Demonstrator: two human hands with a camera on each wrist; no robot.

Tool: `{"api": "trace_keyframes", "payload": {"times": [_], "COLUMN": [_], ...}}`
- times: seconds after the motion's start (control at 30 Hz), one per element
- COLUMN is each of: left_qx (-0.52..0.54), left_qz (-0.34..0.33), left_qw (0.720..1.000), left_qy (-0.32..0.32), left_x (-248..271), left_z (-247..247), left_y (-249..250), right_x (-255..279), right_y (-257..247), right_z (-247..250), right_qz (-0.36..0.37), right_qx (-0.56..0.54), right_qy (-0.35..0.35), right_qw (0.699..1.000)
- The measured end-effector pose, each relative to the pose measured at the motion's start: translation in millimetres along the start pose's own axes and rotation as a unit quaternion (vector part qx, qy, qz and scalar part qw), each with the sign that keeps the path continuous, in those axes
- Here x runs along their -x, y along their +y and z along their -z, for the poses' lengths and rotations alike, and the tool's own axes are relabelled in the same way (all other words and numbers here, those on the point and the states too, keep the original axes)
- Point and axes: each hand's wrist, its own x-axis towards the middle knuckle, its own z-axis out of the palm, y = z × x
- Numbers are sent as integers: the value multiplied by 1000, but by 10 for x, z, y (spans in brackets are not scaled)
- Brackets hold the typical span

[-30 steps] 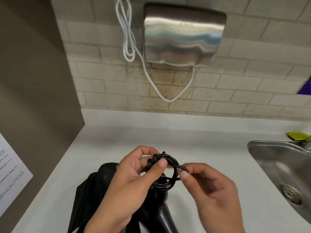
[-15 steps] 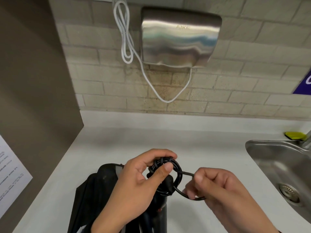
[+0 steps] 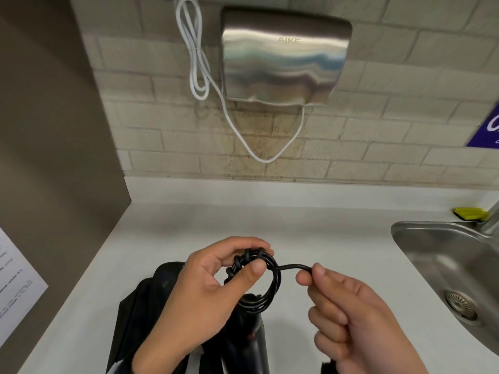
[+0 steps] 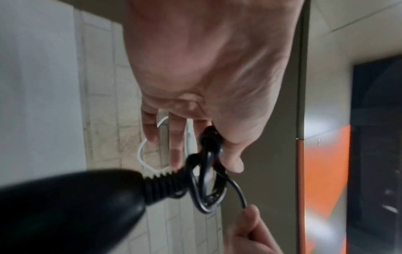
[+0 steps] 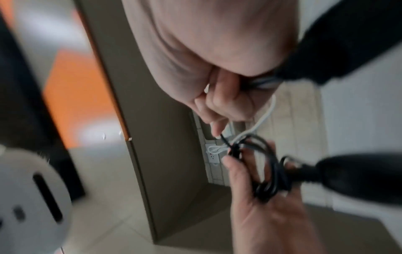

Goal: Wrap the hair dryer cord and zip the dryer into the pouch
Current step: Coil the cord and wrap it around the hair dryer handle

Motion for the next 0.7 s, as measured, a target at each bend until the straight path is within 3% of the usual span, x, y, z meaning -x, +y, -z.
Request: {"api": "trace_keyframes", "payload": {"times": [0.1,0.27,0.37,0.5,0.7], "left_qx": [-56,-90,-81,-60,43], "left_qz": [-3,-30,-56,-74,-30], "left_qw": [998,995,995,994,995], "left_qy": [-13,14,35,51,80], "left_x": [7,25,27,9,-20], "left_z": [44,3,-32,-47,-61], "left_y": [36,66,47,-25,-114], "right_x": [2,0,-73,-230,-451], "right_y": [7,-52,-36,65,374], "right_z": [18,8,-11,13,99], "right_qz": [94,246,287,330,400], "right_qx": [152,338,344,307,313], "right_qy": [16,41,35,89,114], "right_qw": [984,907,893,888,854]}}
